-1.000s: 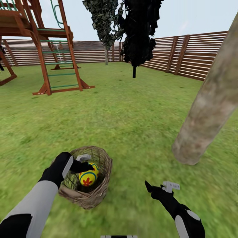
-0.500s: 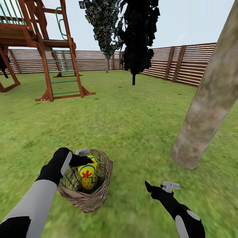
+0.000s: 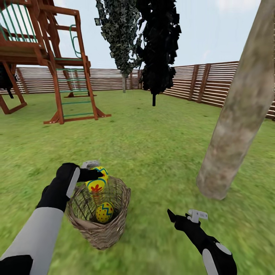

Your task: Take the three Easter eggs out of the wicker basket on the lawn in the garden, then place them on the lawn next to a single tree (choose any tree) so that all three eggs are next to the same tree and none are left in the basket.

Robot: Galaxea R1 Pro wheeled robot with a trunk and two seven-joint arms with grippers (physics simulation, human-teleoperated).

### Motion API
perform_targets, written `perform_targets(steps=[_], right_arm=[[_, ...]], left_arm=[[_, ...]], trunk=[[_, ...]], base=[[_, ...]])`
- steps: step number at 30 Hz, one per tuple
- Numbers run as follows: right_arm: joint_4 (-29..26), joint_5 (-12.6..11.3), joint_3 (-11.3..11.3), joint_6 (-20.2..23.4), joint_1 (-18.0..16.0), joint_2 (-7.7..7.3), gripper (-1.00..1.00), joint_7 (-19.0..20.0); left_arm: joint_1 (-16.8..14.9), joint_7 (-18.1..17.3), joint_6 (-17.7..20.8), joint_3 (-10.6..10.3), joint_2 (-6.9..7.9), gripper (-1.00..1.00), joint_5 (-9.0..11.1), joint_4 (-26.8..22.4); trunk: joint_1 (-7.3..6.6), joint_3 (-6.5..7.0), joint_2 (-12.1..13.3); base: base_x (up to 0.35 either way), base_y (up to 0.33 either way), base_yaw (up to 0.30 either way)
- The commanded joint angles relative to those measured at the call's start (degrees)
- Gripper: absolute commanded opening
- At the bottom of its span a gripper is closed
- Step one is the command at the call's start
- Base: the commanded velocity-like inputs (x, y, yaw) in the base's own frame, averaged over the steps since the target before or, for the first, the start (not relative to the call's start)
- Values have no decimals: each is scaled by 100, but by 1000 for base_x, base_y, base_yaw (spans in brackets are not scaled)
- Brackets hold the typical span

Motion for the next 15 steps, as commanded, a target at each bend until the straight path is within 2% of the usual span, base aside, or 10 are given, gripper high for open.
perform_targets(steps=[1,4,10,15], right_arm=[[-6,-19,-17,36,-3,6,100,29],[-6,-19,-17,35,-3,6,100,29],[4,-19,-17,34,-3,6,100,23],[11,-25,-10,36,-3,6,100,24]], left_arm=[[25,27,26,4,1,-100,28,-164],[187,55,26,0,-1,-100,28,-735],[698,64,26,-1,-8,-100,20,-2195],[899,65,26,-4,-8,-100,47,-2686]], trunk=[[-3,17,0],[-11,83,4],[-26,216,12],[-39,327,18]], base=[[0,0,0],[0,0,0],[0,0,0],[0,0,0]])
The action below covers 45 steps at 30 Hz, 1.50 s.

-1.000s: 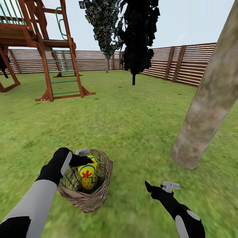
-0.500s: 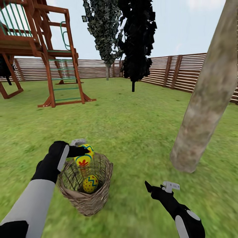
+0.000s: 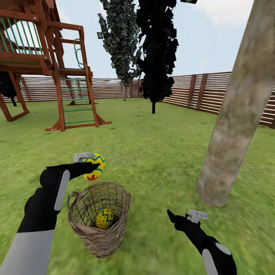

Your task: Take the three Easter eggs out of the wicker basket on the lawn in the garden, then place them on the lawn next to a single tree (choose any tree) so that all three eggs are next to the same tree and none are left in the basket.

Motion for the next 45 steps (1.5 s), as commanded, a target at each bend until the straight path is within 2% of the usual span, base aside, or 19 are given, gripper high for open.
perform_targets(steps=[1,3,23,30,45], right_arm=[[-6,-19,-16,36,-3,8,100,31],[-6,-18,-15,36,-3,7,100,33],[23,-12,-24,36,-3,6,100,34],[38,-15,-27,36,-3,6,100,42],[39,-14,-24,36,-4,6,100,43]], left_arm=[[21,3,27,4,0,-100,34,-61],[49,3,27,1,-1,-100,42,-132],[71,5,27,-42,-66,-100,16,-280],[71,235,27,-52,-77,-100,4,-261],[70,267,27,-52,-79,-100,-1,-172]], trunk=[[-3,18,-1],[-9,68,2],[-448,543,804],[-602,712,1085],[-931,989,1687]], base=[[0,0,-30],[0,0,-122],[0,0,-231],[0,0,-236],[0,0,-22]])
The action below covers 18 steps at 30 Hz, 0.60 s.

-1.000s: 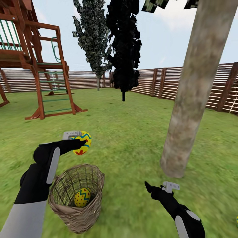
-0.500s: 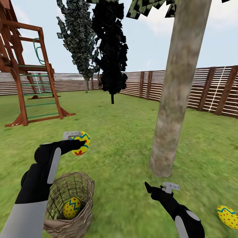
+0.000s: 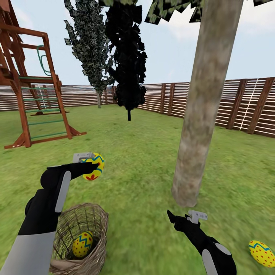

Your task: Take the three Easter eggs out of the wicker basket on the lawn in the garden, then place them on the lawn next to a single tree (choose any tree) so that all three eggs are next to the same tree and none are left in the basket.

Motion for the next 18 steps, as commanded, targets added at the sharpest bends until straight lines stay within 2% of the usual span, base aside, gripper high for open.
perform_targets(steps=[1,18], right_arm=[[-6,-18,-17,36,-3,6,100,29],[43,-17,-17,36,-3,6,100,20]], left_arm=[[-4,1,26,7,1,-100,33,0],[-11,1,26,7,1,-100,27,10]], trunk=[[-24,12,39],[-397,317,721]], base=[[0,0,0],[0,0,0]])
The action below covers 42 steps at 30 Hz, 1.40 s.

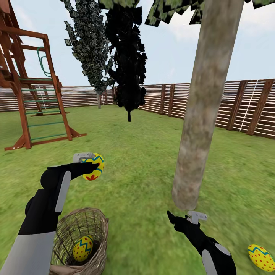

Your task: Take the three Easter eggs out of the wicker basket on the lawn in the garden, then place them on the lawn next to a single tree (choose any tree) so that all three eggs are next to the same tree and none are left in the basket.

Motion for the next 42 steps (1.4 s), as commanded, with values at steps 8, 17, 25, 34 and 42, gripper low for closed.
perform_targets(steps=[8,17,25,34,42], right_arm=[[-2,-19,-17,36,-7,6,100,29],[0,-19,-25,36,-9,6,100,29],[131,-19,-22,36,-11,6,100,26],[188,-19,-25,33,-19,2,100,29],[193,-19,-26,33,-20,6,100,29]], left_arm=[[-4,1,26,5,1,-100,31,3],[-6,173,26,5,-4,-100,31,107],[-6,219,26,-96,-6,-100,31,162],[-6,220,26,-144,-15,-100,31,205],[-6,220,26,-145,-17,-100,31,206]], trunk=[[-177,138,319],[-375,300,680],[-551,443,1001],[-748,605,1362],[-924,748,1683]], base=[[0,0,0],[0,0,0],[0,0,0],[0,0,0],[0,0,0]])
